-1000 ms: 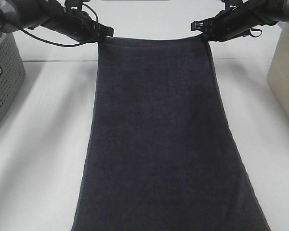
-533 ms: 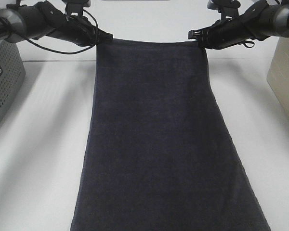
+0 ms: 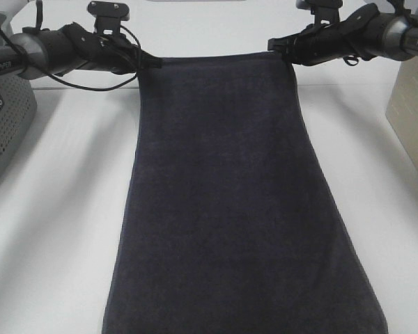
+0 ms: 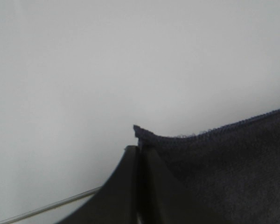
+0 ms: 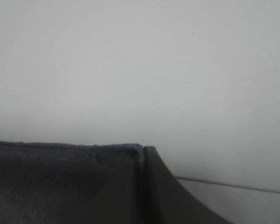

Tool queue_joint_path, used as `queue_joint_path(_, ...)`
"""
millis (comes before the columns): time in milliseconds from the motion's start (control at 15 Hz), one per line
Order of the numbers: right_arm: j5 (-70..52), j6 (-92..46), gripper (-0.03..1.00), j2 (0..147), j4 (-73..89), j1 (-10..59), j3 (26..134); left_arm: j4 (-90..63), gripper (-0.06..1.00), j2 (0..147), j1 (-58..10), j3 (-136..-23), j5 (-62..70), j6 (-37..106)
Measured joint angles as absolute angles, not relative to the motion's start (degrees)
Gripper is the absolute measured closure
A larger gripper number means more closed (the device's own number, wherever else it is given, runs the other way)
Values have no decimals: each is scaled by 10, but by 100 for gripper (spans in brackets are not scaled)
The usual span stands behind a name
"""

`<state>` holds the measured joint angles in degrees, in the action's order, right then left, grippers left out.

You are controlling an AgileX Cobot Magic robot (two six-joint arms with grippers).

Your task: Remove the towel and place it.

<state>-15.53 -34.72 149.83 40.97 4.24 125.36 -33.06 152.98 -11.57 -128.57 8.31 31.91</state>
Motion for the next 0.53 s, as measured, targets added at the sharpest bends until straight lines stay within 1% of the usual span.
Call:
queue_joint_path(333,-151,-347,96,1535,413,44,1254,-331,94,1553,-116,-1286,64,325)
queue_joint_path(533,-146,-347,91,1541,419,44,1254,-332,94,1560,-116,-1286,53,325)
